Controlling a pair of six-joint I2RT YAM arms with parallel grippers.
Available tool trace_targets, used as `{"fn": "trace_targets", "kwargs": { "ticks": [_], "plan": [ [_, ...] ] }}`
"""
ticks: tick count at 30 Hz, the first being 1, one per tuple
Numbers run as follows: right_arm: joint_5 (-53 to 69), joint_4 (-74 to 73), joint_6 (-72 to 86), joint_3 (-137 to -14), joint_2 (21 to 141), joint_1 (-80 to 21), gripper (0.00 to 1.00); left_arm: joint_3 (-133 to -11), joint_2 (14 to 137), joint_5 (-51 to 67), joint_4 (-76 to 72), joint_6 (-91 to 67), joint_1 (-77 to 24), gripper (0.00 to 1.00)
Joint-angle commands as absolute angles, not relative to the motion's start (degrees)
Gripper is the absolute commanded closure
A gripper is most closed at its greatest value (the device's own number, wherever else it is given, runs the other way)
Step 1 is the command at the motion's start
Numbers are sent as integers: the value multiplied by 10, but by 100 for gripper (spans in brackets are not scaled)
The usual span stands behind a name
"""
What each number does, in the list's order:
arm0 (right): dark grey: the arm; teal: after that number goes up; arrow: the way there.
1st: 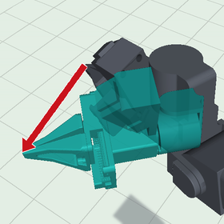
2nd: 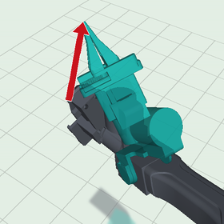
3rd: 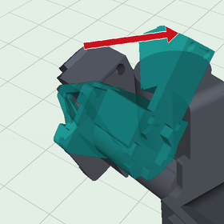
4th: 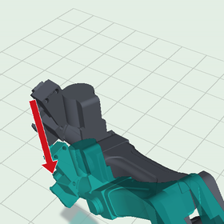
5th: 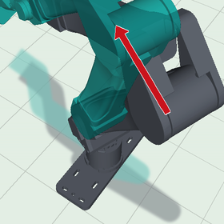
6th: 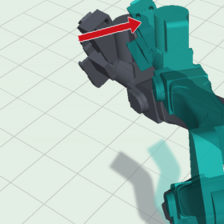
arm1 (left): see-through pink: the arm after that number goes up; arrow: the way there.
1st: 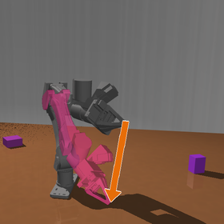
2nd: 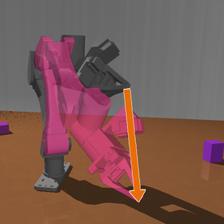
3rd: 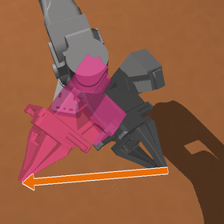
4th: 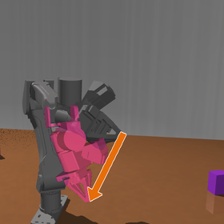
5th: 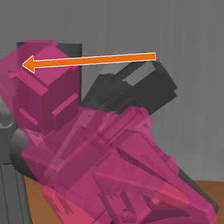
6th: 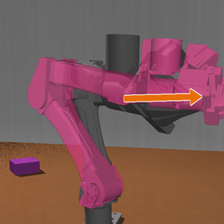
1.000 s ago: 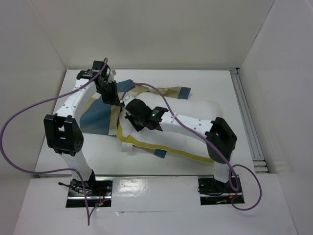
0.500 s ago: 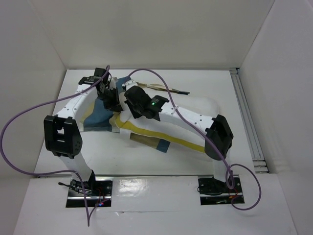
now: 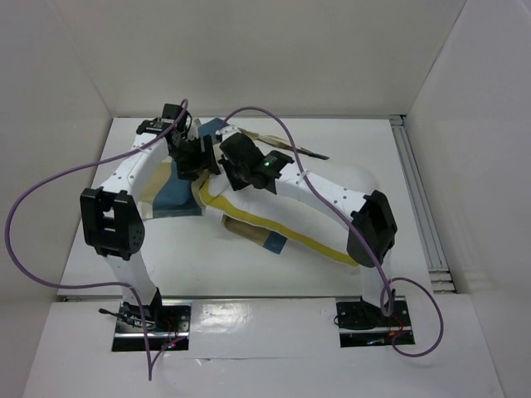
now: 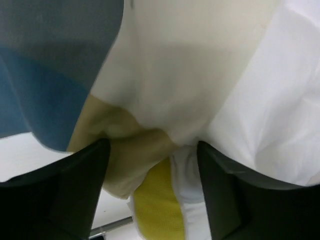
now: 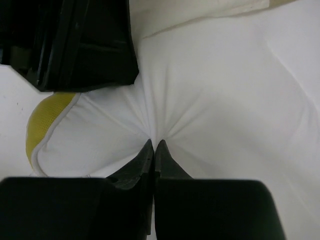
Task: Put the pillow into the pillowcase
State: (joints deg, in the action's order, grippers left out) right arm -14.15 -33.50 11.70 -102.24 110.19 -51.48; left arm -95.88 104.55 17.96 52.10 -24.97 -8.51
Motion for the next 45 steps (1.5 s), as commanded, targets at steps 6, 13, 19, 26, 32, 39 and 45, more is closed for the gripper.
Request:
{"fn": "trace_targets", "kwargs": {
  "ticks": [6, 13, 19, 26, 32, 39, 45],
  "plan": [
    [77, -242, 128, -1025, 1085, -436, 100, -725, 891, 134, 448, -351, -48, 33],
    [163, -230, 139, -1020, 1085, -402, 100, -497, 803, 213, 266, -429, -54, 87],
    [176, -243, 132, -1020, 1085, -384, 100, -436, 720, 196, 221, -447, -60, 31],
    [189, -237, 137, -1038, 1085, -379, 100, -414, 701, 185, 221, -459, -60, 15],
    [201, -236, 143, -1023, 1097, -379, 100, -437, 730, 185, 221, -446, -65, 25],
    [191, -236, 149, -1029, 1102, -384, 100, -472, 786, 176, 195, -430, -65, 23],
    [185, -253, 149, -1049, 1119, -384, 100, -493, 816, 170, 176, -441, -76, 27]
  ]
}}
